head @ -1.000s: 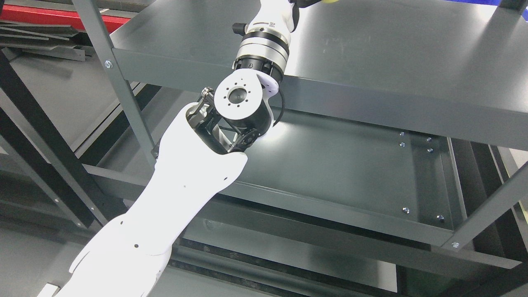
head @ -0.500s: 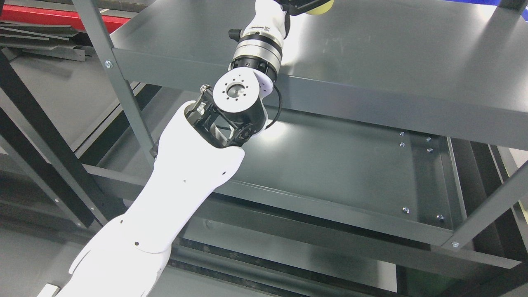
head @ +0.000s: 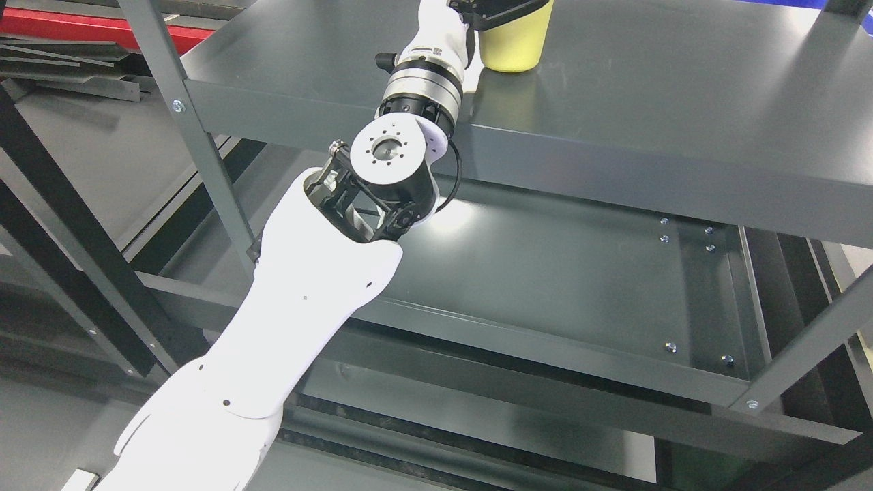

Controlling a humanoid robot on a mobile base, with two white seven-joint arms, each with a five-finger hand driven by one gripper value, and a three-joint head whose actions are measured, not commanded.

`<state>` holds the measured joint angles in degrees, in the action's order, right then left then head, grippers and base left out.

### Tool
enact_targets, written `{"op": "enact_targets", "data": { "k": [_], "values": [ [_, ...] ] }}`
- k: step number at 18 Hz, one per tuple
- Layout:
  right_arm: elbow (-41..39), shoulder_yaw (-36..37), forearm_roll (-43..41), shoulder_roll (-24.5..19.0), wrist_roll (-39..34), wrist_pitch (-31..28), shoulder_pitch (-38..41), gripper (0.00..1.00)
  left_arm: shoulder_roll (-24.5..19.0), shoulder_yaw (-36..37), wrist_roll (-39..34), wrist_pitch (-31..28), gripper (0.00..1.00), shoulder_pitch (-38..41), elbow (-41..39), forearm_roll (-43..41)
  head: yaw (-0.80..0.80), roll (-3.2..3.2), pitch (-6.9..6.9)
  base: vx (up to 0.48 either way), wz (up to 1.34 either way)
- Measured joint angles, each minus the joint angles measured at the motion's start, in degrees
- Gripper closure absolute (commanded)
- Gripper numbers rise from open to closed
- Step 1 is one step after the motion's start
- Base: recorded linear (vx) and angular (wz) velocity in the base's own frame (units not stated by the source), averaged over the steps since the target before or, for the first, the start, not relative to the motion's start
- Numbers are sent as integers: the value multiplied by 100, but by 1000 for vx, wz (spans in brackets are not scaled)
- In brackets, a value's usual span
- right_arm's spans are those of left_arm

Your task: Place yellow IKEA cup on middle right shelf

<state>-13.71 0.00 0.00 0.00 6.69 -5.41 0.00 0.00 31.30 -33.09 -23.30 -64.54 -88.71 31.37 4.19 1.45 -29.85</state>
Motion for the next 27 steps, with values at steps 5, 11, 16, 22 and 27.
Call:
{"op": "enact_targets", "data": {
  "k": [5, 11, 16, 22, 27],
  "values": [
    [0, 0, 0, 0, 0, 0, 0, 1, 0, -67, 105, 297, 1, 126, -106, -8, 0, 0, 0, 0, 0],
    [0, 0, 0, 0, 0, -12, 0, 1, 0, -250, 868, 1283, 1, 433, -283, -122, 0, 0, 0, -25, 45],
    [0, 0, 0, 0, 0, -18, 0, 1, -75, -425, 1488, 2372, 1, 824, -408, -500, 0, 0, 0, -73, 126],
    [0, 0, 0, 0, 0, -3, -1, 1, -396, -588, 2240, 4091, 1, 1441, -520, -861, 0, 0, 0, -114, -27],
    [1, 0, 0, 0, 0, 2, 2, 1, -672, -661, 2710, 4961, 1, 2298, -637, -1025, 0, 0, 0, -147, -289]
  ]
}}
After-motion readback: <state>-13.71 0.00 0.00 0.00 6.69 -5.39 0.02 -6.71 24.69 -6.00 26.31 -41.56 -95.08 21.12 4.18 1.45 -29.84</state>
